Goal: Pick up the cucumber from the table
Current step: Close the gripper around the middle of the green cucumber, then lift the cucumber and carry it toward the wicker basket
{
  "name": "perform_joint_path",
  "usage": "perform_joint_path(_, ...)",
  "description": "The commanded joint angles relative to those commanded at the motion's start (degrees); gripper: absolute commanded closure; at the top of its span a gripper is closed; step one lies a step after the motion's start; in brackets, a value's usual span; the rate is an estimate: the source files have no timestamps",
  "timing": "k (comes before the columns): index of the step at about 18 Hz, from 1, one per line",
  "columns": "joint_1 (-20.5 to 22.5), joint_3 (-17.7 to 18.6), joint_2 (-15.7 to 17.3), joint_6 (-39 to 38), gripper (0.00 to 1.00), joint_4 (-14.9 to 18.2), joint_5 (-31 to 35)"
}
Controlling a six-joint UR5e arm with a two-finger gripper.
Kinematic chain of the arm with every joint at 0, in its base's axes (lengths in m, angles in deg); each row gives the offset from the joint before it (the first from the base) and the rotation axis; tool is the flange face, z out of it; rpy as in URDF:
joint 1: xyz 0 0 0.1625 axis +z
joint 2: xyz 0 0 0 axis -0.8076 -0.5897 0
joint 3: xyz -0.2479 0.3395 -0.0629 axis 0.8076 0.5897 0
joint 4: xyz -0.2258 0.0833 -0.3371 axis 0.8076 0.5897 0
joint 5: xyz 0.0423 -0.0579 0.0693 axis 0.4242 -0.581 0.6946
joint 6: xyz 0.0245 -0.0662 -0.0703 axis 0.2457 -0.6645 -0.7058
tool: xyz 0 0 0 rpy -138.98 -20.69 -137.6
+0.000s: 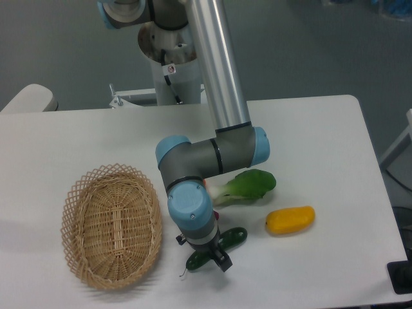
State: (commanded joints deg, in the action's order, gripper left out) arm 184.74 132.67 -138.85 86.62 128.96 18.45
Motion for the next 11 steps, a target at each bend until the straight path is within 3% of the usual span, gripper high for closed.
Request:
perform_joint_path(1,0.1,-0.1,0.0,0.1,0.62,0.0,-0.1)
perform_joint_path(2,0.1,-0.3,0.0,0.1,0.72,0.1,-0.1)
perform_joint_path(5,0.1,-0.4,0.0,0.1,0.81,0.1,-0.1)
perform_joint_path(11,0.4,-1.2,1.2,1.8,0.83,0.7,-0.3)
